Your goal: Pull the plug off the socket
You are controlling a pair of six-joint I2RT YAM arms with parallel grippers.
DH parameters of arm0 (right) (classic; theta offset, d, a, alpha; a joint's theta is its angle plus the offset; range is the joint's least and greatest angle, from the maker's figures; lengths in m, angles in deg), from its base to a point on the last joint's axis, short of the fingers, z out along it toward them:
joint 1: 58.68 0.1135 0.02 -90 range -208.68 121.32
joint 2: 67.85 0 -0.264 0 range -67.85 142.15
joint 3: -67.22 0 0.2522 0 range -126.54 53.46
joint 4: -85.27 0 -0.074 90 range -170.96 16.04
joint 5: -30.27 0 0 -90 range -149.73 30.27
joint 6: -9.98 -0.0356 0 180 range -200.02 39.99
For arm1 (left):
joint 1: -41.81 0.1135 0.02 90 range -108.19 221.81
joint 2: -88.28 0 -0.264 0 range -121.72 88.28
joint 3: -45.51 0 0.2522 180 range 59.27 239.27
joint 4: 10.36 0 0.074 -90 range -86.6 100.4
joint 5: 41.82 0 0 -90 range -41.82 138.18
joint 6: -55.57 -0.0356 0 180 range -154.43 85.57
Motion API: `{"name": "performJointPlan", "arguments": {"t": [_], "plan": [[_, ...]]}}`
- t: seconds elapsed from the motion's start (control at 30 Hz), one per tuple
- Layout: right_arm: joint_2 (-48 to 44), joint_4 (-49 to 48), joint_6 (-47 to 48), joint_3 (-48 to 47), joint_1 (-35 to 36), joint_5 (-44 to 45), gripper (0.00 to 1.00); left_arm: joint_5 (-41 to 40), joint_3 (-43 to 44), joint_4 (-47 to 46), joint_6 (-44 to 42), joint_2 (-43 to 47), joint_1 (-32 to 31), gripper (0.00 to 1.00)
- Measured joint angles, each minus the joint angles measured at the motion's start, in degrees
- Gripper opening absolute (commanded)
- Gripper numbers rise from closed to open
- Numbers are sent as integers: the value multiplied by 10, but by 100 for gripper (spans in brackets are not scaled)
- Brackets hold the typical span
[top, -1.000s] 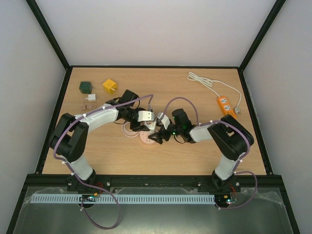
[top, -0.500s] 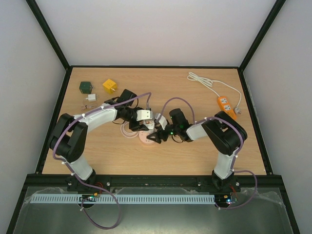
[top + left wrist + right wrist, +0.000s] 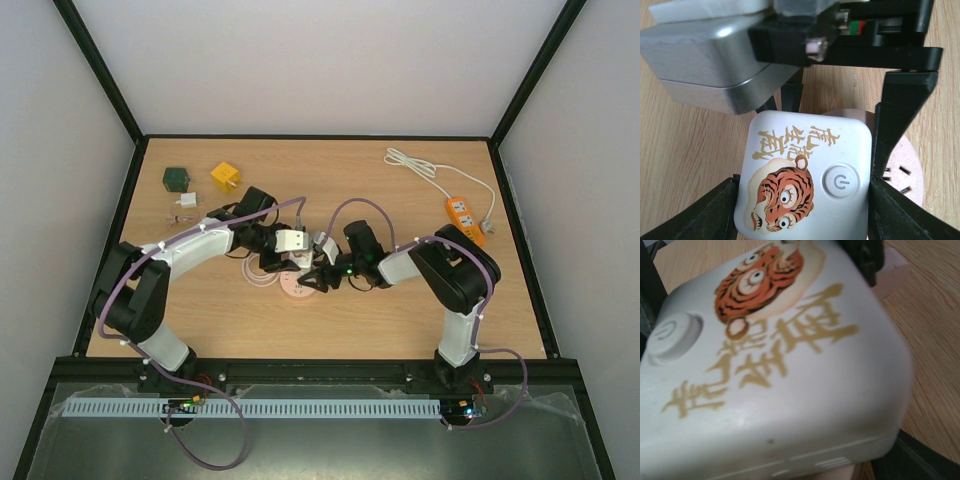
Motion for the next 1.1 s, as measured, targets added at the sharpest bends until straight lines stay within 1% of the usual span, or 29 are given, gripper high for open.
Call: {"name": "performJointPlan", "arguments": {"t": [0.1, 0.23, 0.4, 0.5, 0.73, 0.8, 0.93, 1.0, 1.1], "plan": [[2, 0, 0, -2, -1, -4, 69, 4, 2, 4, 5, 0, 1, 26], [3, 0, 0, -5, -1, -5, 68, 25, 22, 33, 9, -11, 13, 26], [7, -1, 0, -10, -1, -4, 67, 35, 22, 42, 15, -13, 25, 25], [9, -2, 0, -11, -1, -5, 67, 37, 21, 40, 4, -12, 24, 25], [11, -9, 10, -13, 5, -7, 65, 23, -16, 13, -31, 24, 19, 22], [12, -12, 14, -13, 7, -7, 65, 16, -19, 12, -33, 31, 18, 19], [15, -14, 16, -16, 7, -8, 64, 16, -20, 11, -25, 33, 20, 18], [16, -15, 16, -18, 7, -6, 67, 23, -20, 10, -14, 33, 26, 17], [16, -17, 8, -21, 7, 3, 80, 32, -19, 12, 3, 32, 38, 16]]}}
